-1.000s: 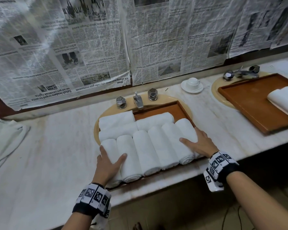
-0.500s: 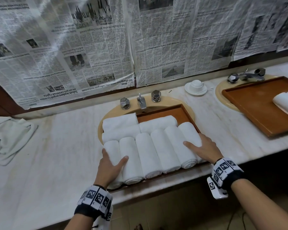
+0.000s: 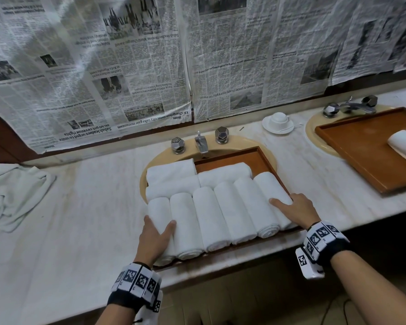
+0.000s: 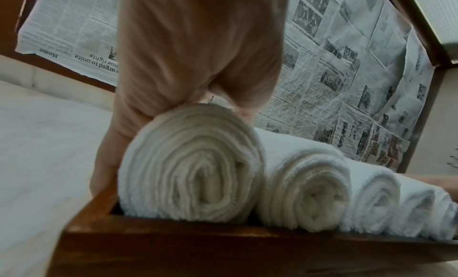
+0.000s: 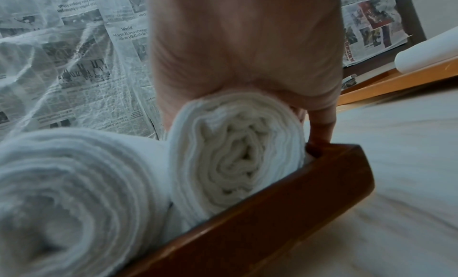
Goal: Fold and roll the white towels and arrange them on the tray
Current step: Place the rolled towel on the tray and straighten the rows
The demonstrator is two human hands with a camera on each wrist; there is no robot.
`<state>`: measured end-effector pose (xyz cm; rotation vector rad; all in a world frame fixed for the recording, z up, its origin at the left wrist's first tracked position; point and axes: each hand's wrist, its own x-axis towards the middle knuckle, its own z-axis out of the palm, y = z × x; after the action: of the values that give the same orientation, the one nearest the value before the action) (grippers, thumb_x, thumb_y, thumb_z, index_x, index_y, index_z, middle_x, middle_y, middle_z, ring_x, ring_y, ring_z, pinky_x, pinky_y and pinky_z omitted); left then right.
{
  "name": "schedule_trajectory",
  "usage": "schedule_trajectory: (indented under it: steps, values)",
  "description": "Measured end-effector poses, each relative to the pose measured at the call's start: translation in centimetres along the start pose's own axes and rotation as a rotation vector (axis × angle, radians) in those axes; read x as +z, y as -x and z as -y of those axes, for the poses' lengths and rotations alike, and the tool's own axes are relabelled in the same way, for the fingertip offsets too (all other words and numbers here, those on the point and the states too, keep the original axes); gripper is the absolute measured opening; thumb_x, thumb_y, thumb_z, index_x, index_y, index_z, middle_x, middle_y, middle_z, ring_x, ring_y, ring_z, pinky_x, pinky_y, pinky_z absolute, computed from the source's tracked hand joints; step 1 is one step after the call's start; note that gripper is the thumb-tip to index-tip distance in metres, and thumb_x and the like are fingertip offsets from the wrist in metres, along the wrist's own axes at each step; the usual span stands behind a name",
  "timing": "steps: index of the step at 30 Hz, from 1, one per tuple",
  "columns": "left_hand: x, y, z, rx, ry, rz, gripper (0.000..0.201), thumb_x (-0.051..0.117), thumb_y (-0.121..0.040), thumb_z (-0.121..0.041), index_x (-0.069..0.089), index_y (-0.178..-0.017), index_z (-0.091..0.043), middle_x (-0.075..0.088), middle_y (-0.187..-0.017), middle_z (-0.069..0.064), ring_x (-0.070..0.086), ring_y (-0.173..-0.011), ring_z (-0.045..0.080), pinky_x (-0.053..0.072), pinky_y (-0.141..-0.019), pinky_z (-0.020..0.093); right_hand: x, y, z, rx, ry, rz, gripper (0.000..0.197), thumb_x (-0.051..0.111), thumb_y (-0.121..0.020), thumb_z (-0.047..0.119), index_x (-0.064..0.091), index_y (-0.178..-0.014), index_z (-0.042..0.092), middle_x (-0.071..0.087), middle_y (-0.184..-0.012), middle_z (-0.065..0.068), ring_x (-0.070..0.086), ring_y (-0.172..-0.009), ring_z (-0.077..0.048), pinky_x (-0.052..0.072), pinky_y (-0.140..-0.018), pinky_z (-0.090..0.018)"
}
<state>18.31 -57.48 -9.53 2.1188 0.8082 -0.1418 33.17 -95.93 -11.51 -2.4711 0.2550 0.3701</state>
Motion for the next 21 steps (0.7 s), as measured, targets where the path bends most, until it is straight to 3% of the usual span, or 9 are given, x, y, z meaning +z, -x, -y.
schedule_trajectory:
  steps: [4,7,10,15,19,21]
  values:
    - [0.0,-0.3,-0.1,-0.035,-0.012,0.009,0.085,0.06,-0.09,-0.058,0.022,-0.148,-0.009,0.047,-0.144,0.016,0.051,-0.125,0.038,0.045,-0.102,0.048,0.1,0.4,0.4,-0.001,0.015,-0.017,0.076,0.061,-0.072,0.076,0.055,-0.116,0.015,0.057,-0.118,-0.009,0.057,-0.102,-0.028,0.048,-0.088,-0.043]
    - [-0.1,-0.3,-0.2,-0.038,0.007,0.018,0.081,0.06,-0.091,-0.056,0.024,-0.146,-0.011,0.048,-0.143,0.015,0.053,-0.122,0.037,0.045,-0.099,0.045,0.1,0.6,0.5,-0.001,-0.01,-0.015,0.082,0.058,-0.072,0.076,0.051,-0.127,0.016,0.056,-0.125,-0.009,0.056,-0.108,-0.029,0.047,-0.09,-0.043]
    - [-0.1,-0.1,-0.2,-0.037,0.005,0.021,0.08,0.06,-0.09,-0.057,0.024,-0.146,-0.012,0.049,-0.142,0.015,0.053,-0.121,0.036,0.046,-0.099,0.046,0.1,0.9,0.7,-0.01,-0.011,-0.005,0.08,0.054,-0.07,0.078,0.056,-0.122,0.017,0.06,-0.12,-0.008,0.057,-0.103,-0.028,0.047,-0.088,-0.041]
    - [-0.5,0.0,-0.5,-0.048,-0.005,0.033,0.077,0.061,-0.091,-0.056,0.026,-0.144,-0.012,0.05,-0.141,0.015,0.053,-0.12,0.036,0.046,-0.099,0.044,-0.3,1.3,1.0,-0.008,-0.003,0.014,0.064,0.059,-0.08,0.069,0.058,-0.116,0.016,0.063,-0.116,-0.009,0.057,-0.1,-0.027,0.047,-0.085,-0.04]
    - [-0.9,0.0,-0.4,-0.035,0.006,0.022,0.071,0.062,-0.09,-0.056,0.032,-0.138,-0.014,0.051,-0.139,0.012,0.053,-0.121,0.034,0.045,-0.099,0.045,-1.2,2.5,2.6,-0.045,0.06,-0.042,0.076,0.056,-0.085,0.066,0.047,-0.135,0.01,0.049,-0.139,-0.014,0.047,-0.125,-0.032,0.04,-0.102,-0.046]
    - [-1.2,0.1,-0.3,-0.02,0.023,0.01,0.071,0.062,-0.09,-0.056,0.033,-0.139,-0.014,0.051,-0.14,0.011,0.053,-0.122,0.033,0.045,-0.1,0.046,-1.6,3.3,3.9,-0.095,0.108,-0.082,0.076,0.056,-0.089,0.06,0.041,-0.141,0.008,0.042,-0.147,-0.013,0.041,-0.132,-0.031,0.037,-0.103,-0.046]
